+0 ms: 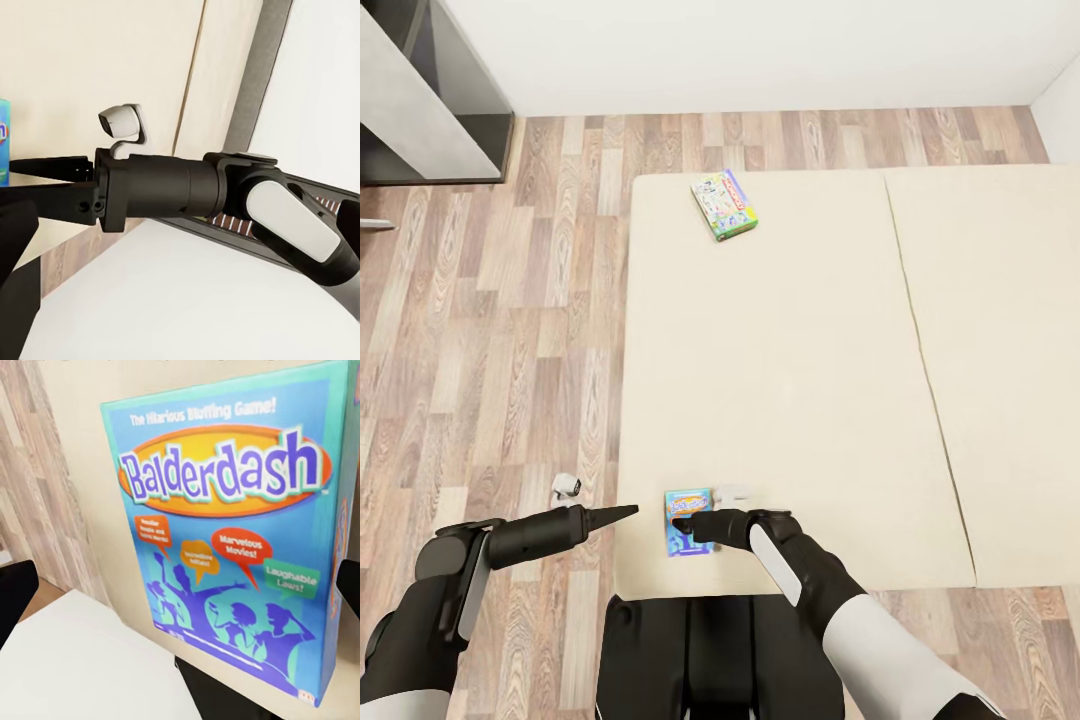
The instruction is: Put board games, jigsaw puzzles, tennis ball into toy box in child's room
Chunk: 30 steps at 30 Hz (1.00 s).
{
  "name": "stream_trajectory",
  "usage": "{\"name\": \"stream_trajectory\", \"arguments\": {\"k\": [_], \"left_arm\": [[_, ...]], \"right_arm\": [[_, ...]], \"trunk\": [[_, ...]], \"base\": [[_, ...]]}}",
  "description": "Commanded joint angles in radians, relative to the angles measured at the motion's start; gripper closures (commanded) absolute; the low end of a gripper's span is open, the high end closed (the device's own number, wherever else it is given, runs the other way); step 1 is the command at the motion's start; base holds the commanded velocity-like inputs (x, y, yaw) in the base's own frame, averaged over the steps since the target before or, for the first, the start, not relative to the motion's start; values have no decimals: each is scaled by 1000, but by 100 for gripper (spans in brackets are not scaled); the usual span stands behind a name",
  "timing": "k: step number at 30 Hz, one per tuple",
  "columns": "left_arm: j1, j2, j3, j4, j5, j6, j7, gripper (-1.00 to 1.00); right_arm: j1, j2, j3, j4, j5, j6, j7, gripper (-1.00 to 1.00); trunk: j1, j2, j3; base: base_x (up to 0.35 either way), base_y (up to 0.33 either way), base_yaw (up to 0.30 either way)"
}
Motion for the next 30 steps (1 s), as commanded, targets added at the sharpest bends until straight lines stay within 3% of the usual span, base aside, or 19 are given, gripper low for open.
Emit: {"name": "stream_trajectory", "arguments": {"k": [1, 30], "left_arm": [[0, 0, 0, 0, -1, 10, -4, -100], [0, 0, 0, 0, -1, 10, -4, -100]], "right_arm": [[0, 0, 0, 0, -1, 4, 1, -100], [0, 0, 0, 0, 0, -12, 2, -100]], "trunk": [[1, -2, -1], [1, -2, -1]], "base": [[0, 2, 0], [0, 24, 60]]}}
